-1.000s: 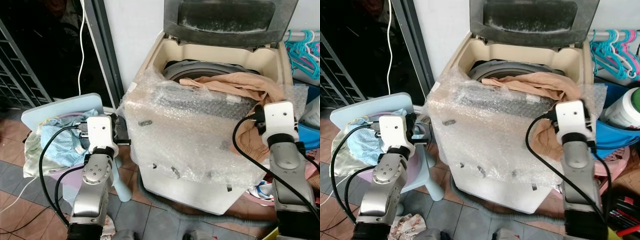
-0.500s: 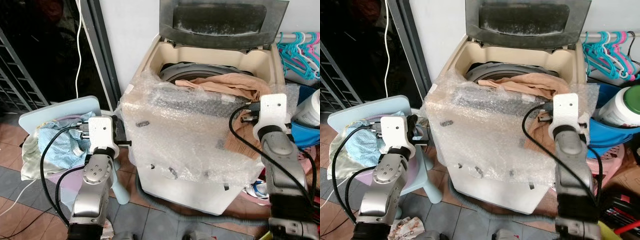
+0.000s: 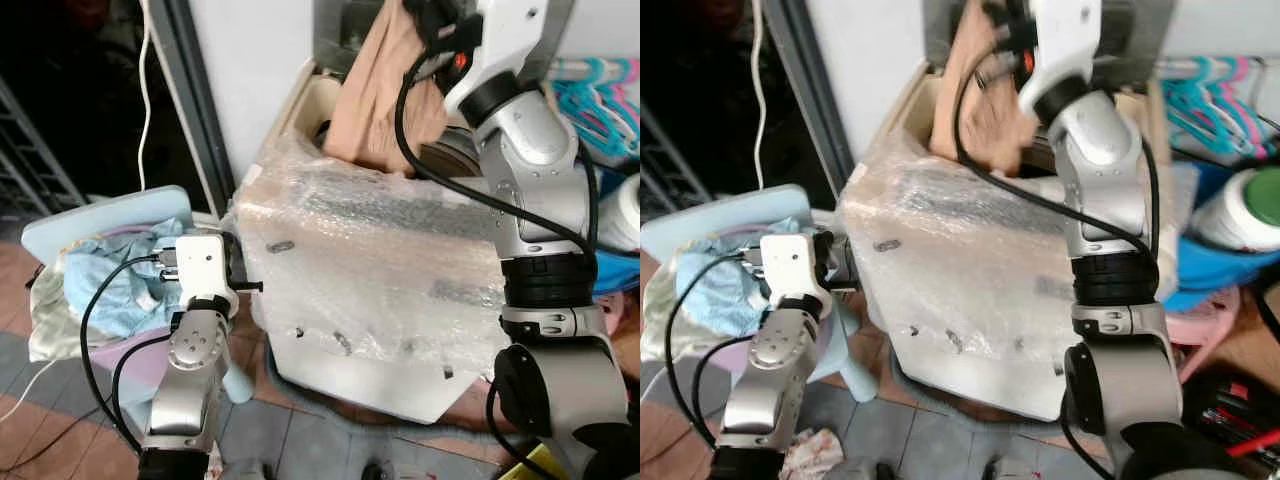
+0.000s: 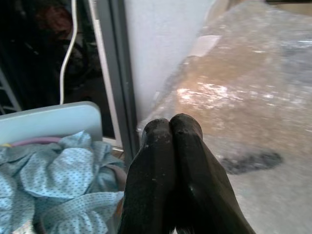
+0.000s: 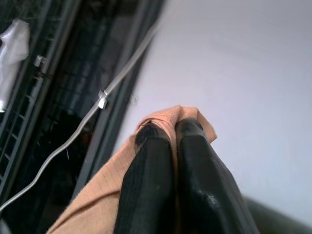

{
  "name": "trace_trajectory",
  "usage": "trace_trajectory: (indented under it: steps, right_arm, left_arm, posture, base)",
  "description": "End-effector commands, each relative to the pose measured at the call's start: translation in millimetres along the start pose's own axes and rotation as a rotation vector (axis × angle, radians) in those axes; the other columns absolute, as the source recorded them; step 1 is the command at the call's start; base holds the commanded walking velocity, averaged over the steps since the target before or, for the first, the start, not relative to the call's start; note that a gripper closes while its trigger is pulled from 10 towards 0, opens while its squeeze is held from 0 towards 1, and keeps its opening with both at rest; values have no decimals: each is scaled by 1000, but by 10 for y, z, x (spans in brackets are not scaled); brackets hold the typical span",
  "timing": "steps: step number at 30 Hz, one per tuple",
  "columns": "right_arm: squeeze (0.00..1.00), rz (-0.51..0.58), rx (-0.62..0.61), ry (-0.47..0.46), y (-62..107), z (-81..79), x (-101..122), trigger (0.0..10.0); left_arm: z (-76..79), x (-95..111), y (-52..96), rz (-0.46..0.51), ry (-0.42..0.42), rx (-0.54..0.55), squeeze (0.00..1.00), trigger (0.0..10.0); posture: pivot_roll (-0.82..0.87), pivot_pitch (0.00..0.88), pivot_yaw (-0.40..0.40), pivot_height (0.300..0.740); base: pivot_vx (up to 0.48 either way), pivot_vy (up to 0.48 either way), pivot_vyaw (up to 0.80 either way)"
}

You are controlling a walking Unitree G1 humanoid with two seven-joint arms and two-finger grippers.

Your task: Clothes washing

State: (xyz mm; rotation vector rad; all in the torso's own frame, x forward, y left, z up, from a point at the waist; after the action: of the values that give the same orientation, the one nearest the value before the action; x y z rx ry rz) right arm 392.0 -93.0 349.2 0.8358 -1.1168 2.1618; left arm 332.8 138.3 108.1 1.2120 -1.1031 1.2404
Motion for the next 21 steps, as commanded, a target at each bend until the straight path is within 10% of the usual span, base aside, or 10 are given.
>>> trace_trajectory:
  steps: [1, 2, 9, 15, 21]
  right_arm:
    - [102, -94, 23, 37, 131, -91, -282, 10000]
    - [1000, -174, -39, 38, 277, -26, -484, 10000]
    - [1000, -356, -227, 137, 875, 139, -841, 10000]
    - [1000, -315, -281, 297, 1132, 120, -631, 10000]
    - [1000, -342, -2, 3, 1344, -652, -689, 10000]
  left_arm:
    - [-28, 28, -3, 8, -14, 6, 0, 10000]
    - [-19, 29, -8, 8, -18, 1, 0, 10000]
    - [-15, 22, -37, 1, -38, -10, 0, 10000]
    - [-56, 30, -54, 5, -65, 12, 0, 10000]
    - [-34, 14, -69, -3, -59, -15, 0, 10000]
  posture:
    - [-29, 0, 34, 740]
    - [-28, 0, 40, 740]
    - [-44, 0, 63, 740]
    - [-44, 0, 67, 740]
    - [-56, 0, 78, 740]
  base:
    - [0, 0, 0]
    - [0, 0, 0]
    - [0, 0, 0]
    - [0, 0, 0]
    - [0, 0, 0]
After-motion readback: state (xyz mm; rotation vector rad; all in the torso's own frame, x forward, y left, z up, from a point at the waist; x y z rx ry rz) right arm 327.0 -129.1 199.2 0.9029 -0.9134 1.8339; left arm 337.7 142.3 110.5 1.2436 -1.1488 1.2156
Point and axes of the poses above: a point about 5 cm out from each wrist's last joint towards the gripper, its own y axis pointing back from the gripper into the wrist, its own x axis along the axis of the wrist's last joint, z = x × y, the point moved 6 cm from there along -y, pointing out of the wrist towards the gripper, and after that the axes turned 4 degrees about y, right-handed, at the moved point
